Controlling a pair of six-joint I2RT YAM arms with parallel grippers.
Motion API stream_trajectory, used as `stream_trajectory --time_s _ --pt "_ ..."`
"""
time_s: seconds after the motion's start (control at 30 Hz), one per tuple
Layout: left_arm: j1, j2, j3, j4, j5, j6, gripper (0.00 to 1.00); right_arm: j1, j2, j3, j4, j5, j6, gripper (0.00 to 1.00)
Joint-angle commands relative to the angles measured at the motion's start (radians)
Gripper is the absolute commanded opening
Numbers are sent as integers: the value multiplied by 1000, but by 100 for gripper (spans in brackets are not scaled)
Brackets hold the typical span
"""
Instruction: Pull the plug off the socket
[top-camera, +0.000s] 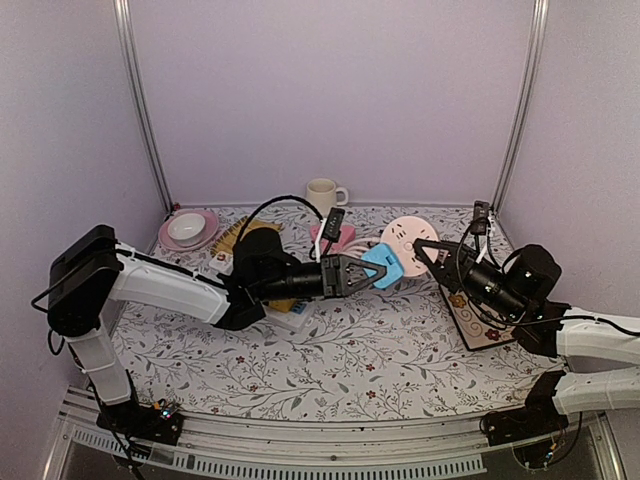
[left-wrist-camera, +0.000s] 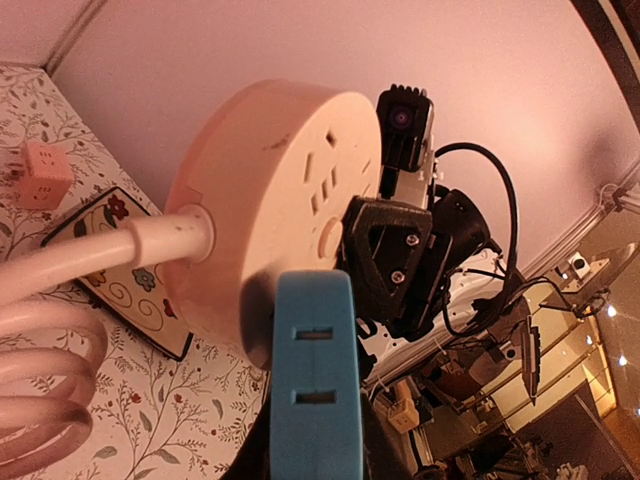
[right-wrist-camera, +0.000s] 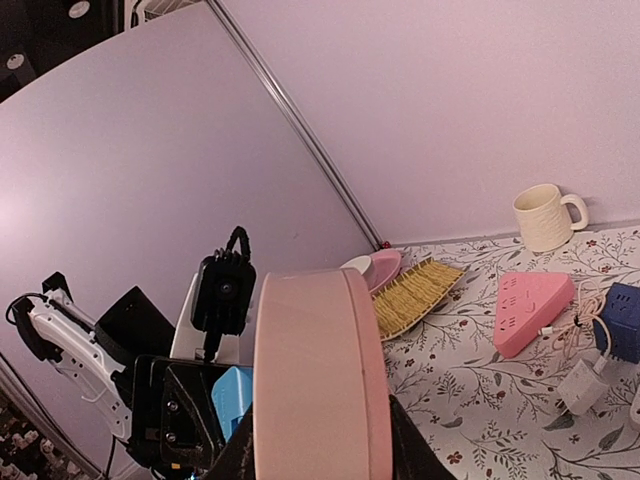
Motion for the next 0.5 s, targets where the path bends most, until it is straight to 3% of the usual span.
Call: stream_trajectory --time_s 0.0,0.17,0.47 --pt "-55 -48 -9 259 191 54 0 -29 11 -16 -30 195 -32 3" --pt "-55 -34 -12 333 235 35 0 -33 21 2 -25 134 -37 3" --pt "-71 -61 -16 280 237 110 0 -80 77 51 -3 -33 -19 3"
